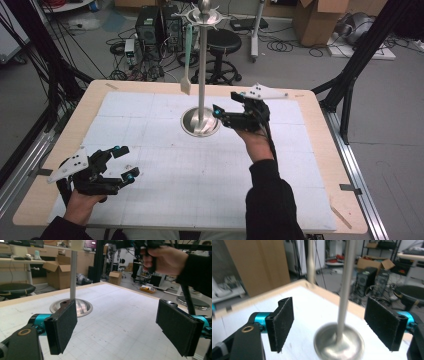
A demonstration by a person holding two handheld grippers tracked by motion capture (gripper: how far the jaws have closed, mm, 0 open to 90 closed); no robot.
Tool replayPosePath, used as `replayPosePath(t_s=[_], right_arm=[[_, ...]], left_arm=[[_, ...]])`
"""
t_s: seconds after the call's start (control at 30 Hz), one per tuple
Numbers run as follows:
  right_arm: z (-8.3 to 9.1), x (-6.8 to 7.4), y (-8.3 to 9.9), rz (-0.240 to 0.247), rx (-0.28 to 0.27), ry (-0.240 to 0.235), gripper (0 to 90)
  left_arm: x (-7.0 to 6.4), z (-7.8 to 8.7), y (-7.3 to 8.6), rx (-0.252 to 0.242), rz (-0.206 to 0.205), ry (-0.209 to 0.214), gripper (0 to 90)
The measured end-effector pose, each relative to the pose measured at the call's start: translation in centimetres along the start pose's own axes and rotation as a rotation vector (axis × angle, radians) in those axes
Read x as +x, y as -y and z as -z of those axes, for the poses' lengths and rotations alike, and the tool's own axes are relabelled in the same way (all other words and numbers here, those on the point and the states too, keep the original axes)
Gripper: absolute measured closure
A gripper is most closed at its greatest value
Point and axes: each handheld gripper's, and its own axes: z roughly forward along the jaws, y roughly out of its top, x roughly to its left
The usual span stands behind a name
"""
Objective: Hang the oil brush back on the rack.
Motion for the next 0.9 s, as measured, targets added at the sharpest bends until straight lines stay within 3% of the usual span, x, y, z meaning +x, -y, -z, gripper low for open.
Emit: replayPosePath(t_s=[0.03,0.07,0.17,0.2,0.23,0.27,0.57,0.77,0.9], right_arm=[[0.0,0.0,0.0,0.000,0.000,0.000,21.7],[1.4,0.1,1.5,0.030,0.002,0.002,19.5],[2.8,0.3,2.8,0.053,0.017,0.026,17.2],[4.1,0.6,4.2,0.077,0.029,0.034,17.2],[4.1,0.6,4.2,0.077,0.029,0.034,17.2],[5.3,0.8,5.7,0.086,0.033,0.042,17.1],[9.6,1.4,11.2,0.060,0.036,0.064,16.7],[11.6,2.0,13.4,0.056,0.032,0.092,16.3],[12.5,1.8,13.5,0.038,0.012,0.106,16.2]], left_arm=[[0.0,0.0,0.0,-0.002,-0.003,-0.002,17.6],[0.0,0.0,0.0,-0.005,-0.006,-0.010,17.6],[0.1,0.0,0.0,-0.004,-0.012,-0.015,17.4],[0.0,0.0,0.0,-0.004,-0.009,-0.016,17.4],[0.0,0.0,0.0,-0.004,-0.009,-0.016,17.4],[0.0,-0.1,0.0,-0.003,-0.007,-0.021,17.4],[-0.2,0.0,0.1,0.013,-0.013,-0.039,17.4],[-0.3,0.0,0.3,0.022,-0.027,-0.047,17.5],[-0.3,0.2,0.4,0.016,-0.022,-0.051,17.5]])
